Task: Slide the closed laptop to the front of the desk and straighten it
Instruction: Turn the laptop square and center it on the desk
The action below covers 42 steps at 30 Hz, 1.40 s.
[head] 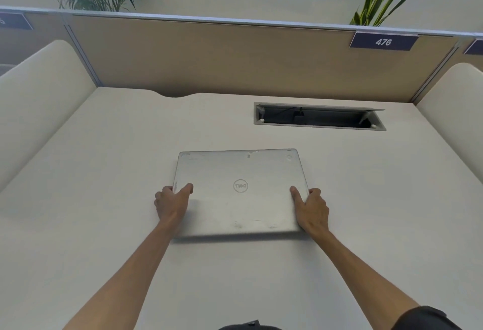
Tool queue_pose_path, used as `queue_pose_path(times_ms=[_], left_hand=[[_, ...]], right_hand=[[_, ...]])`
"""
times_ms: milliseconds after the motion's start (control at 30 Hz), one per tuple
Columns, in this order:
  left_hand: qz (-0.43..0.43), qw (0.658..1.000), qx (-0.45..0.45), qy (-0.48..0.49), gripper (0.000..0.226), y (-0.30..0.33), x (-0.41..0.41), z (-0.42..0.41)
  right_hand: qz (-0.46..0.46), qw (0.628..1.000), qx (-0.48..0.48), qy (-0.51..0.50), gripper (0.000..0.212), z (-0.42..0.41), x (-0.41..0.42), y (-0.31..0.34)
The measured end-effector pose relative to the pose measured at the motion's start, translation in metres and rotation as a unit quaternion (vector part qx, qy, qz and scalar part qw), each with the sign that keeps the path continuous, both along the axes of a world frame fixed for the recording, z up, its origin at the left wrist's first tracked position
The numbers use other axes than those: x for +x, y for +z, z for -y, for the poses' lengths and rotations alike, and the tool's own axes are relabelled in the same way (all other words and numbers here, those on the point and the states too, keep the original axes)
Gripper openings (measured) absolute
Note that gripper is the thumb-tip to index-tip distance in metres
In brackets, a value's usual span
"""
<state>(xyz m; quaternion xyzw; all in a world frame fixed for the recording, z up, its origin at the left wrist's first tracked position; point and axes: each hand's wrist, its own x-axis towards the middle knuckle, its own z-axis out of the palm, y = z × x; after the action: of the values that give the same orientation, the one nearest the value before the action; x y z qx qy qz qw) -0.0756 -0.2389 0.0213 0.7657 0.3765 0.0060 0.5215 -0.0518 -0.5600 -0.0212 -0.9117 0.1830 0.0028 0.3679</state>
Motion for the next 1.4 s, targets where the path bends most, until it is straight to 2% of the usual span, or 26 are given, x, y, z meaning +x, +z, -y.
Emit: queue_pose_path(times_ms=[333, 700, 900, 1033, 1167, 1267, 1333, 1400], left_hand=[[-0.010, 0.999, 0.039, -0.014, 0.079, -0.006, 0.014, 0.004], [-0.028, 0.996, 0.080, -0.030, 0.084, -0.009, 0.016, 0.008], [-0.029, 0.994, 0.098, -0.041, 0.084, -0.009, 0.016, 0.006], [-0.037, 0.990, 0.115, -0.073, 0.086, -0.010, 0.016, 0.001], [-0.065, 0.981, 0.120, -0.141, 0.072, -0.007, 0.017, -0.017], [-0.048, 0.972, 0.148, -0.176, 0.060, -0.010, 0.011, -0.026], [-0.017, 0.967, 0.172, -0.187, 0.065, -0.018, 0.002, -0.029], [0.024, 0.969, 0.166, -0.180, 0.080, -0.026, -0.011, -0.033]], right_hand=[[0.001, 0.999, -0.024, -0.025, 0.066, -0.002, -0.008, 0.004], [-0.002, 0.998, -0.056, -0.004, 0.056, -0.005, -0.008, 0.014], [-0.003, 0.989, -0.144, 0.031, 0.053, -0.005, -0.010, 0.015], [-0.013, 0.969, -0.237, 0.062, 0.052, -0.005, -0.005, 0.017], [-0.026, 0.949, -0.302, 0.089, 0.054, -0.001, 0.001, 0.021], [-0.030, 0.929, -0.357, 0.087, 0.057, -0.001, 0.001, 0.020], [-0.028, 0.930, -0.356, 0.082, 0.059, -0.001, -0.003, 0.018], [-0.019, 0.941, -0.328, 0.082, 0.063, 0.000, -0.010, 0.013]])
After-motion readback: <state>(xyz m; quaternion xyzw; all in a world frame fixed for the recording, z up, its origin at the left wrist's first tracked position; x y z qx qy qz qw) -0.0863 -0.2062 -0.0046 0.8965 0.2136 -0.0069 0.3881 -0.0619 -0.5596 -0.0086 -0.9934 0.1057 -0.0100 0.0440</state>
